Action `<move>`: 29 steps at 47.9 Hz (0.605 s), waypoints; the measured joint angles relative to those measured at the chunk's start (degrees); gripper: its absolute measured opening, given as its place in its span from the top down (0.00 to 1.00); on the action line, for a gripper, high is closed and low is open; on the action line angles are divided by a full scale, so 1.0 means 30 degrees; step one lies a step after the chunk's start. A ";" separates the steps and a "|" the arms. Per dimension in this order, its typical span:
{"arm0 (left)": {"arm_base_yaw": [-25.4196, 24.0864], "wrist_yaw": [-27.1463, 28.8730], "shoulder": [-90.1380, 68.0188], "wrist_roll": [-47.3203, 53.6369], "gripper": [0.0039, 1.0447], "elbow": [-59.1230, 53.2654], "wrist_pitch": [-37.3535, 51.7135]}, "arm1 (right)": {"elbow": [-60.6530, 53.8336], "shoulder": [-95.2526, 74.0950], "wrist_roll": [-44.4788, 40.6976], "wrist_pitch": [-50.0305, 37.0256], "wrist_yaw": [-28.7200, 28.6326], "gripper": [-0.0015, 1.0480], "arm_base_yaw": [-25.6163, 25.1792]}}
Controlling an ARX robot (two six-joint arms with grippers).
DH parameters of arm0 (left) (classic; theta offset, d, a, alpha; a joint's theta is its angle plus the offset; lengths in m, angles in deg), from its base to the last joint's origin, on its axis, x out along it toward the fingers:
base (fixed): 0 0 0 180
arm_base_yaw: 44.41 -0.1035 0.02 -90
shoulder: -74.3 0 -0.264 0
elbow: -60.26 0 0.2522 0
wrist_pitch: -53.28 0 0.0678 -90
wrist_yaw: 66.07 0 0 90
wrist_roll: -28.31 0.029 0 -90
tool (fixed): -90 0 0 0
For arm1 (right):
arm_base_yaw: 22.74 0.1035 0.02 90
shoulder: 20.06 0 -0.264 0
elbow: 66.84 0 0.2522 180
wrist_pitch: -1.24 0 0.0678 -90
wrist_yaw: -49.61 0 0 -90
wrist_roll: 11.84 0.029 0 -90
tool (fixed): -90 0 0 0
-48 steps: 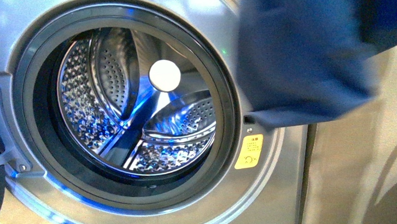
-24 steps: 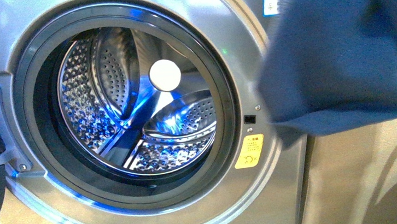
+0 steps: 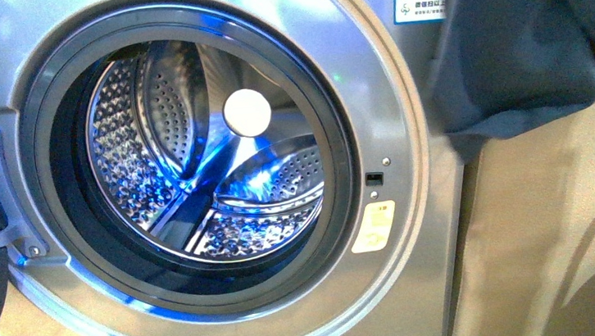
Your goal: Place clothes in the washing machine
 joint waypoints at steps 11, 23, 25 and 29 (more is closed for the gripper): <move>0.0794 0.3708 -0.0670 0.1428 0.06 0.0969 -0.0896 | 0.0000 0.0000 -0.0007 0.0000 0.0058 0.89 -0.0044; -0.0138 0.7082 -0.0284 0.1625 0.39 0.0036 -0.0175 | 0.0000 0.0000 -0.0022 0.0000 -0.0066 0.77 -0.0036; -0.0335 0.7147 -0.0102 0.1603 0.44 -0.0284 -0.0080 | 0.0000 0.0000 -0.0022 0.0000 -0.0087 0.72 -0.0029; -0.0721 0.7169 0.0372 0.1603 0.54 -0.1027 0.0211 | 0.0000 0.0000 -0.0022 0.0000 -0.0095 0.62 -0.0029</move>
